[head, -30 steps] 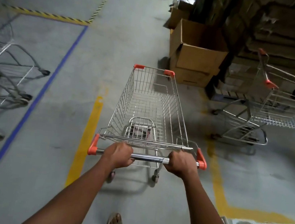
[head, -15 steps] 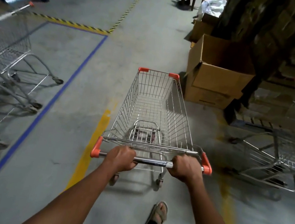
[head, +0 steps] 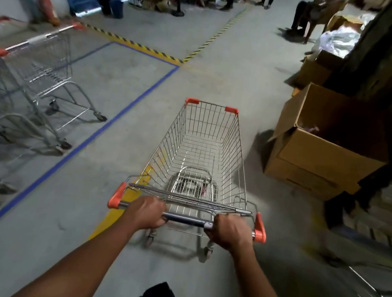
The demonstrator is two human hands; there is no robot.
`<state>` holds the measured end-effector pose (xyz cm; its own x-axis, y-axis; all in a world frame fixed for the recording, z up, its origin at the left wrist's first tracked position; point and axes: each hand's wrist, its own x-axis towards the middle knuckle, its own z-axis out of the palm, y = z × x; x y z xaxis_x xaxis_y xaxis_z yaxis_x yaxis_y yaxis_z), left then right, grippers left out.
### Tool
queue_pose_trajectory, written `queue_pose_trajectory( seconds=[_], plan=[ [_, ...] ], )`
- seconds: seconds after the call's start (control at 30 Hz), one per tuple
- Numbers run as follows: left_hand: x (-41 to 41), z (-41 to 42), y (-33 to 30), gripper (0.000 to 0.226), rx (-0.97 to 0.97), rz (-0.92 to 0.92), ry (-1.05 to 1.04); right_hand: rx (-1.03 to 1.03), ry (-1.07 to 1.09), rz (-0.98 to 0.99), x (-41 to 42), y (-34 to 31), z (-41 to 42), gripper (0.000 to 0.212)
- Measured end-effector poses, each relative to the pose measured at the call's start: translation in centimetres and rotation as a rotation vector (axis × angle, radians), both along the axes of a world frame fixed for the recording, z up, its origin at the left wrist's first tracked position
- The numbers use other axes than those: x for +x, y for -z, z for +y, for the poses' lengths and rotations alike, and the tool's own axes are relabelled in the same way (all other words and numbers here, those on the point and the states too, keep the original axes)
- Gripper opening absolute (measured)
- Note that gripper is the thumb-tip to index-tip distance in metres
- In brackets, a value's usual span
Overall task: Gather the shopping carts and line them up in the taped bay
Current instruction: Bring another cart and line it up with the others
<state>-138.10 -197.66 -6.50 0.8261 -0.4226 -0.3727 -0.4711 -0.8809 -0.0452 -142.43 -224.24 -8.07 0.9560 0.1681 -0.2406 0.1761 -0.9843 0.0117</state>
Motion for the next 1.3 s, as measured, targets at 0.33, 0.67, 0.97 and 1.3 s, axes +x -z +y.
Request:
queue_pose_trajectory(
  seconds=[0.33, 0.67, 0.97, 1.3],
  plan=[
    [15.9, -6.9, 1.6, 0.034, -0.042, -0.024, -0.110, -0.039, -0.092, 0.015, 19.9, 0.0, -7.6, 0.043],
    [31.2, -11.1, 1.4, 0.030, -0.092, -0.004, -0.240, -0.052, -0.220, -0.002, 38.4, -0.1, -11.6, 0.041],
    [44.4, -14.9, 2.3, 0.035, -0.093, -0.043, -0.367, -0.084, -0.362, -0.025, 55.6, 0.1, -14.8, 0.046],
    [61.6, -17.6, 1.4, 0.033, -0.147, -0.061, -0.615, -0.080, -0.533, 0.019, 77.5, -1.2, -14.7, 0.042]
  ],
)
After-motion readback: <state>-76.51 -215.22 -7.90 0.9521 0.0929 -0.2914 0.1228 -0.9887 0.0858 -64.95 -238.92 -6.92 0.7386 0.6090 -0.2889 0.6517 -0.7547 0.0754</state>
